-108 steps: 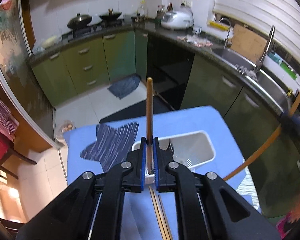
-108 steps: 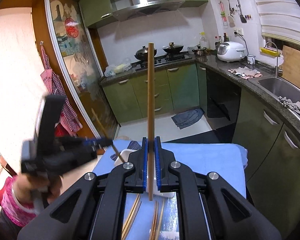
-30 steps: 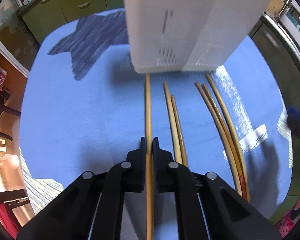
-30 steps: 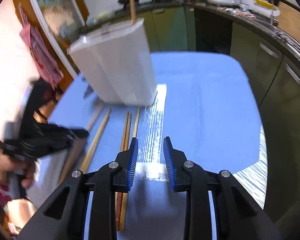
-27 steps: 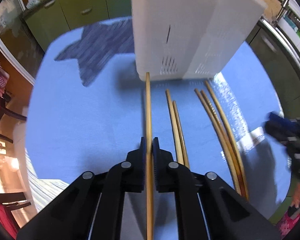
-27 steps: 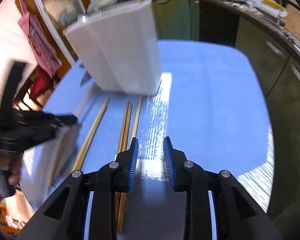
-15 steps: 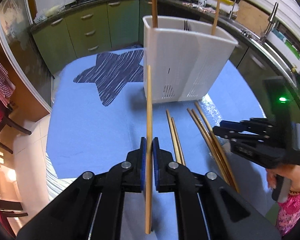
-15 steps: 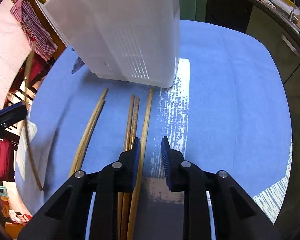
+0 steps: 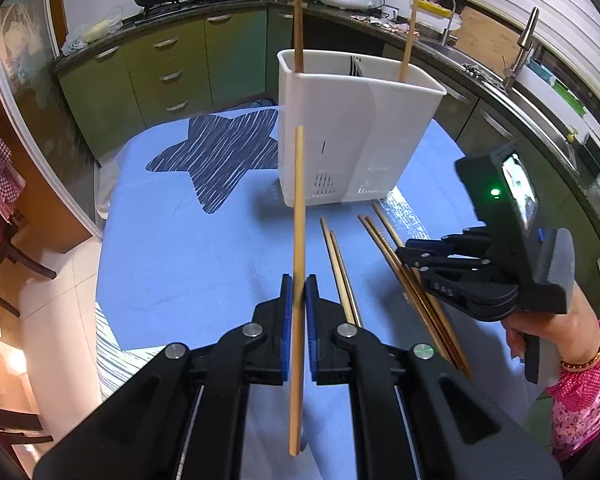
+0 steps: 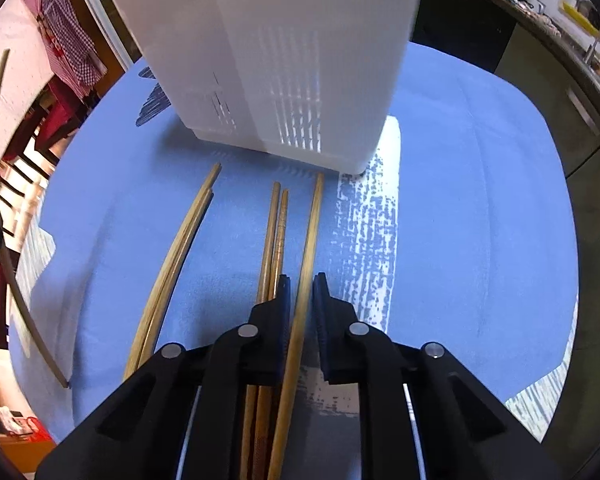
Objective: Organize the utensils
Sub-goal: 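Lift the held chopsticks and drop them into the white caddy with both grippers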
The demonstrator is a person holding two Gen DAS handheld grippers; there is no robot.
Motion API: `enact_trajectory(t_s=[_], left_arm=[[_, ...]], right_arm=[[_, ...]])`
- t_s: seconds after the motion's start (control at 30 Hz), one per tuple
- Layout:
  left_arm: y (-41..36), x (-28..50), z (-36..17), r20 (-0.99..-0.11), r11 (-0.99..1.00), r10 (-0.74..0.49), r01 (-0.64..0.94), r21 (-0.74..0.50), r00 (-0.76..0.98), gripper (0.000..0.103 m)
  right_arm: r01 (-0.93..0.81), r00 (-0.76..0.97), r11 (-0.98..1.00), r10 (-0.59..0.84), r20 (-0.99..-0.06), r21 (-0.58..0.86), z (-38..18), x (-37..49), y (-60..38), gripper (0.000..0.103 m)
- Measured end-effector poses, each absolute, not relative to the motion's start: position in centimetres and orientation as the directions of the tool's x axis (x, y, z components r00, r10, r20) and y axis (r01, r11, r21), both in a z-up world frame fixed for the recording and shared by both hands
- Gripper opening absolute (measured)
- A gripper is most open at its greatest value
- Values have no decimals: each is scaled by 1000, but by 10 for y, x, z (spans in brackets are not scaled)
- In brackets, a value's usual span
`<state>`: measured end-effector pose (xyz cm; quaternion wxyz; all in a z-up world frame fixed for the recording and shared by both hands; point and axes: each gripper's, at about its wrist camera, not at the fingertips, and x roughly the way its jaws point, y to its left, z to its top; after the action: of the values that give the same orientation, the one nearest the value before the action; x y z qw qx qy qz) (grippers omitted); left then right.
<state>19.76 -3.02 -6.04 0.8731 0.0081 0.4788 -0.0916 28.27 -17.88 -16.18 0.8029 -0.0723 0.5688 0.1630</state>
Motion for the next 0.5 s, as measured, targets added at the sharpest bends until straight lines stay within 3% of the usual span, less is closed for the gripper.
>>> enact_trajectory(t_s=[0.17,0.5], left_arm=[[-31,196,-58,-836,982,-157,175,-75,526,7],[-30,192,-53,-829,981,-162,179,-76,535,7]], right_arm=[[-342,307,938,168,-937,56,-163,286,-172,7],[-332,397,933,273,-876,141,-117,255,-208,7]])
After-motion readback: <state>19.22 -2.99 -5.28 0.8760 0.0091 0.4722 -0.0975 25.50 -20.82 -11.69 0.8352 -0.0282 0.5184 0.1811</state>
